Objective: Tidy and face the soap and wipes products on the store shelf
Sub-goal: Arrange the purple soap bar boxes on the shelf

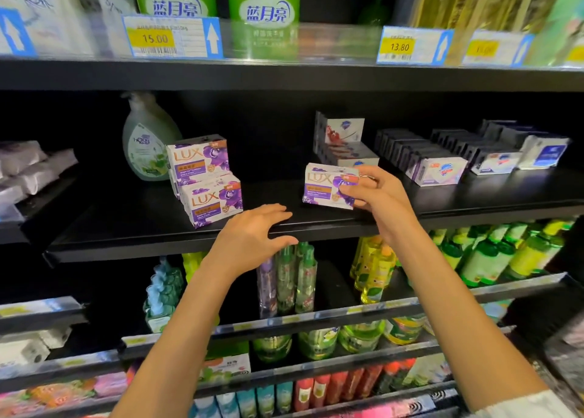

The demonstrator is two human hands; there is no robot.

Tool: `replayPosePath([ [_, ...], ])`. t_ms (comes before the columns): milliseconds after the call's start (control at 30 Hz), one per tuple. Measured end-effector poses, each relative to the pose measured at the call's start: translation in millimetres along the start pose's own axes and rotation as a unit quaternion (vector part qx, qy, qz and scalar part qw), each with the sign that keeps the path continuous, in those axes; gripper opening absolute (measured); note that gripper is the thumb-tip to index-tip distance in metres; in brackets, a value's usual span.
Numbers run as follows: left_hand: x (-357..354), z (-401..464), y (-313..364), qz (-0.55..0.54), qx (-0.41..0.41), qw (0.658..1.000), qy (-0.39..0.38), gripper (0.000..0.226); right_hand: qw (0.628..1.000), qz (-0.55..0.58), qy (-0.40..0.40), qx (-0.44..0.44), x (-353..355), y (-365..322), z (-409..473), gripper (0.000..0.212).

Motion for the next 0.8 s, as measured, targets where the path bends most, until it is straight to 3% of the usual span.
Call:
replayPosePath([
  [333, -4, 2, -7, -0.015, -0.016, 1.0, 0.016, 0.064, 0.988, -0.097, 0.117, 0.008, 90, 9, -4, 0.034],
  [567, -3, 1, -7, -0.015, -0.03, 0.999, 0.033, 0.063, 0.974, -0.178, 0.141, 0.012, 97, 16, 0, 0.049],
  [800, -2, 1, -4, -0.01, -0.031, 0.999, 0.024, 0.063, 0.937, -0.294, 0.157, 0.107, 88, -4, -18, 0.059],
])
Point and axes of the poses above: each hand's wrist, its own z-axis towards the middle knuckle, its own x-axis out of the back of the hand, y = z × x, the point moved 6 cm from there along z, towards the middle knuckle, and after that the axes turned 9 degrees about -z, right-handed, at the moved point
